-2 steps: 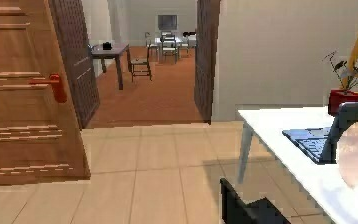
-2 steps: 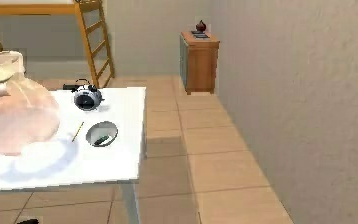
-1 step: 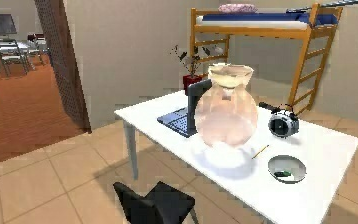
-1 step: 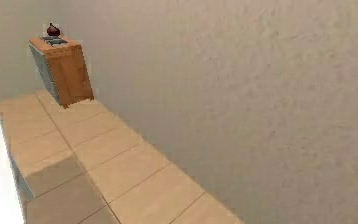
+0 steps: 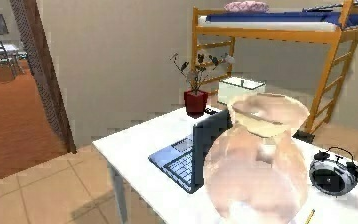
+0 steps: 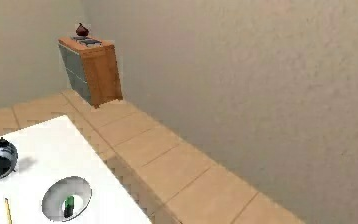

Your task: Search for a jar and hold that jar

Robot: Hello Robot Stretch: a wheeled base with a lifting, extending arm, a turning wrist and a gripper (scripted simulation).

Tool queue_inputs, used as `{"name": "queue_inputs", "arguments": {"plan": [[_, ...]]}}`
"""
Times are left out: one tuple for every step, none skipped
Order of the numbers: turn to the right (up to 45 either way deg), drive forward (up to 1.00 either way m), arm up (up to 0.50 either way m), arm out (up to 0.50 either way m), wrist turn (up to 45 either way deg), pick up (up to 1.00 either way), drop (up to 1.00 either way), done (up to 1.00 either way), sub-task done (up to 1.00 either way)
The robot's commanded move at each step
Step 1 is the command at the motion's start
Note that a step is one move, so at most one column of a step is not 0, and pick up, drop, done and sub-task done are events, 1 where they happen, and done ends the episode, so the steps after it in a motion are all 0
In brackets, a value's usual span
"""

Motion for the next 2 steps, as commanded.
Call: {"name": "queue_inputs", "arguments": {"plan": [[-45.0,0.0,0.0,0.0,0.0,0.0,0.0,0.0,0.0],[-18.0,0.0,0.0,0.0,0.0,0.0,0.0,0.0,0.0]]}}
